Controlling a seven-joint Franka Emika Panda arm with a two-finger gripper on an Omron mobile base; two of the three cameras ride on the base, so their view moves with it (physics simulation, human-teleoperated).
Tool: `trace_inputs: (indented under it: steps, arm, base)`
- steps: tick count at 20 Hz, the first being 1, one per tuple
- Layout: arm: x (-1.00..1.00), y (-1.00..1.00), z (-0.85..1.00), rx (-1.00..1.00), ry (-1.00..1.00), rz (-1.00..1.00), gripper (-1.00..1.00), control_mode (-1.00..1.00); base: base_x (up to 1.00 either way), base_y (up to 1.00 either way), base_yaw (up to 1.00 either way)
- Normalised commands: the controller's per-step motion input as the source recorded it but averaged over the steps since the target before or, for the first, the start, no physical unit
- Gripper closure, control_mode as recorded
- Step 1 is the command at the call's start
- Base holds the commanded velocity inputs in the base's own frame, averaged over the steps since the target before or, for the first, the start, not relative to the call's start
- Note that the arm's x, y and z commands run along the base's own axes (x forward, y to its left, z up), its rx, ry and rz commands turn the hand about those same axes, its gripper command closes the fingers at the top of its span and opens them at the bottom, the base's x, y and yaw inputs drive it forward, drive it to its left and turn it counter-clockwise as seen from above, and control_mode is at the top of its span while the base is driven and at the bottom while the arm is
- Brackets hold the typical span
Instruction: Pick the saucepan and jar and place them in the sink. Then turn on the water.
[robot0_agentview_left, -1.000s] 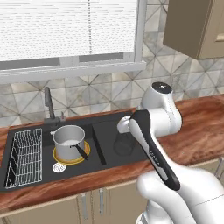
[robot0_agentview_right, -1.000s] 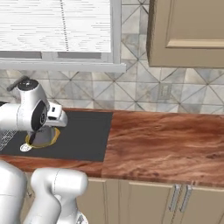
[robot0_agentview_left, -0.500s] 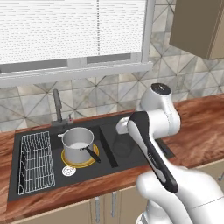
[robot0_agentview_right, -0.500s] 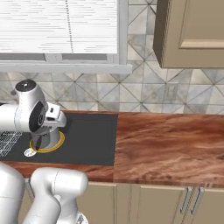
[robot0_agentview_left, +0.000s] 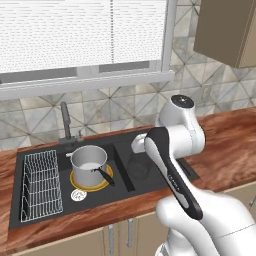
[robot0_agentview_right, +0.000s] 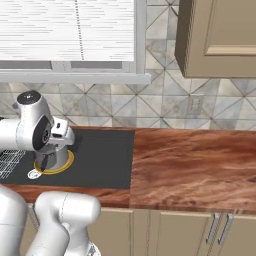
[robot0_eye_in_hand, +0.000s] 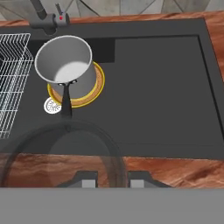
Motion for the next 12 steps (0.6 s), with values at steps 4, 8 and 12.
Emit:
trace_inputs:
  steps: [4, 8, 12]
  arm:
    - [0.01, 0.16, 0.06, 0.00, -0.01, 0.12, 1.00, -1.00]
    - [0.21, 0.48, 0.17, -0.02, 0.05, 0.31, 1.00, -1.00]
    - [0.63, 0.56, 0.04, -0.06, 0.09, 0.18, 1.00, -1.00]
  base:
    - [0.00, 0.00, 0.00]
    - [0.00, 0.00, 0.00]
    - [0.00, 0.00, 0.00]
